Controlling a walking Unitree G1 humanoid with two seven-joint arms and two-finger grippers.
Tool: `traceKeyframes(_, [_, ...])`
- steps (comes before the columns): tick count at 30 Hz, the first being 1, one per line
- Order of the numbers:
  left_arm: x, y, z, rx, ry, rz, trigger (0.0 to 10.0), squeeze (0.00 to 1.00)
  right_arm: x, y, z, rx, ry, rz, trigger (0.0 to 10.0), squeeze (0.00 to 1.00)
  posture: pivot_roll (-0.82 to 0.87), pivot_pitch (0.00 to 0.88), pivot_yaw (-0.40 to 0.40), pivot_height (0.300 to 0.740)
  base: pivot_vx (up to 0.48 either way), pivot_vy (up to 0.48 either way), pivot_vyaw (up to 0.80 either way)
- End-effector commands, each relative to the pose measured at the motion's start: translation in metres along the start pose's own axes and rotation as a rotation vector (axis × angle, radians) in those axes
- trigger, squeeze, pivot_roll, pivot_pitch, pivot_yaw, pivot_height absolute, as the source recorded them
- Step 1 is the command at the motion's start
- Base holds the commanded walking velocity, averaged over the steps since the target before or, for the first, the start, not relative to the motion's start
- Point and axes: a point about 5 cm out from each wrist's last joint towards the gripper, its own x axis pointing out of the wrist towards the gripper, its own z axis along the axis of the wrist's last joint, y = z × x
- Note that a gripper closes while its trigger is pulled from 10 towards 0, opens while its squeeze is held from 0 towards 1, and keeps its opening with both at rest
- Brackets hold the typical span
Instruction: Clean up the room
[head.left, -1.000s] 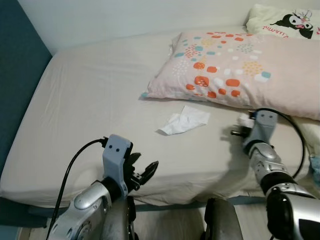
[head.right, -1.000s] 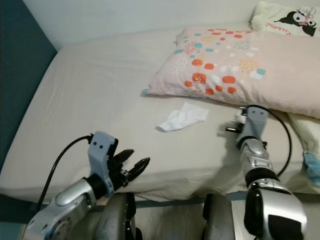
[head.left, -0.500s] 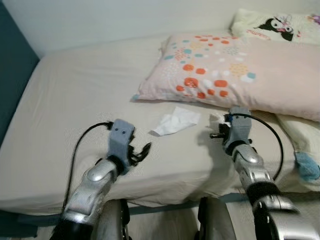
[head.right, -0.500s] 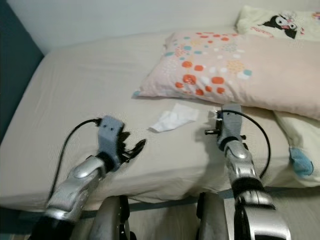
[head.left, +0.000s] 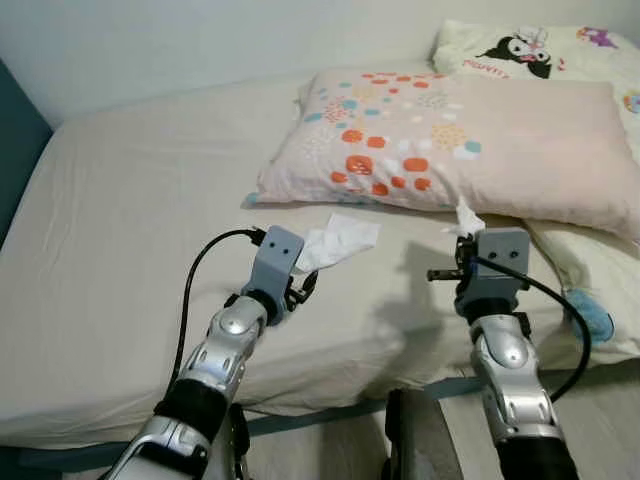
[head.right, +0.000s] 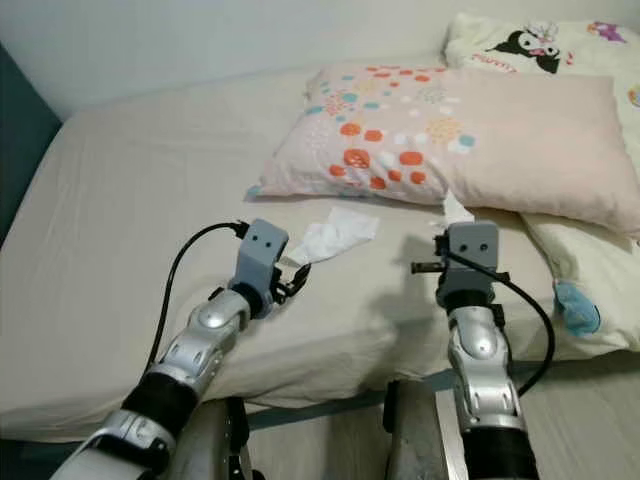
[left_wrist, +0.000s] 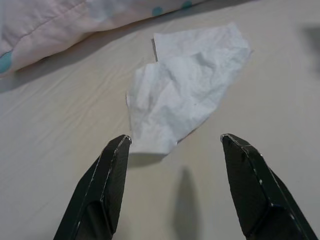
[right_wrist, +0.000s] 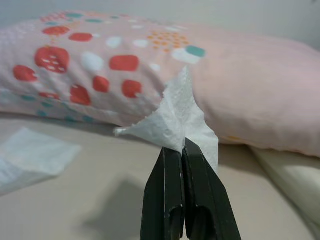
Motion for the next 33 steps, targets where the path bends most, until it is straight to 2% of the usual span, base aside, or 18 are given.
traceKeyframes(1, [0.000, -0.006, -0.008, 0.010, 0.015, -0.008, 10.0, 0.27, -0.006, -0.002, -0.003, -0.005, 0.031, -0.011, 0.0, 0.00, -0.13, 0.283, 0.075, 0.572, 0.000, 0.000, 0.00])
traceKeyframes(3, [0.002, -0.009, -0.008, 0.008, 0.012, -0.016, 10.0, 0.27, -0.008, -0.003, -0.003, -0.007, 0.038, -0.014, 0.0, 0.00, -0.13, 0.285, 0.075, 0.572, 0.000, 0.000, 0.00])
traceKeyframes(4, [0.004, -0.012, -0.007, 0.022, 0.008, -0.028, 10.0, 1.00, -0.011, -0.004, -0.002, -0.006, 0.049, -0.015, 0.0, 0.00, -0.13, 0.292, 0.078, 0.572, 0.000, 0.000, 0.00])
traceKeyframes(13, [0.014, -0.022, -0.004, 0.012, 0.012, -0.051, 10.0, 1.00, -0.021, -0.005, 0.005, -0.011, 0.078, 0.003, 0.0, 0.00, -0.18, 0.317, 0.090, 0.572, 0.000, 0.000, 0.00])
traceKeyframes(16, [0.017, -0.028, -0.003, 0.048, 0.004, -0.027, 10.0, 1.00, -0.024, -0.011, 0.010, -0.022, 0.077, -0.010, 0.0, 0.00, -0.21, 0.323, 0.091, 0.572, 0.000, 0.000, 0.00])
traceKeyframes(17, [0.018, -0.031, -0.002, 0.054, 0.006, -0.021, 10.0, 0.42, -0.025, -0.012, 0.012, -0.025, 0.079, -0.012, 0.0, 0.00, -0.21, 0.329, 0.090, 0.572, 0.000, 0.000, 0.00])
traceKeyframes(19, [0.019, -0.032, -0.002, 0.055, 0.008, -0.019, 10.0, 0.42, -0.026, -0.013, 0.012, -0.027, 0.082, -0.013, 0.0, 0.00, -0.21, 0.329, 0.090, 0.572, 0.000, 0.000, 0.00])
traceKeyframes(20, [0.020, -0.034, -0.001, 0.071, 0.006, -0.017, 10.0, 0.00, -0.027, -0.013, 0.014, -0.028, 0.088, -0.013, 0.0, 0.00, -0.22, 0.335, 0.095, 0.572, 0.000, 0.000, 0.00])
traceKeyframes(27, [0.028, -0.038, 0.009, 0.188, 0.013, 0.044, 10.0, 0.00, -0.030, -0.013, 0.019, -0.025, 0.105, -0.021, 0.0, 0.00, -0.22, 0.366, 0.116, 0.572, 0.000, 0.000, 0.00])
traceKeyframes(33, [0.032, -0.046, 0.014, 0.245, 0.017, 0.030, 10.0, 0.00, -0.032, -0.013, 0.023, -0.028, 0.113, -0.025, 0.0, 0.00, -0.24, 0.388, 0.135, 0.572, 0.000, 0.000, 0.00])
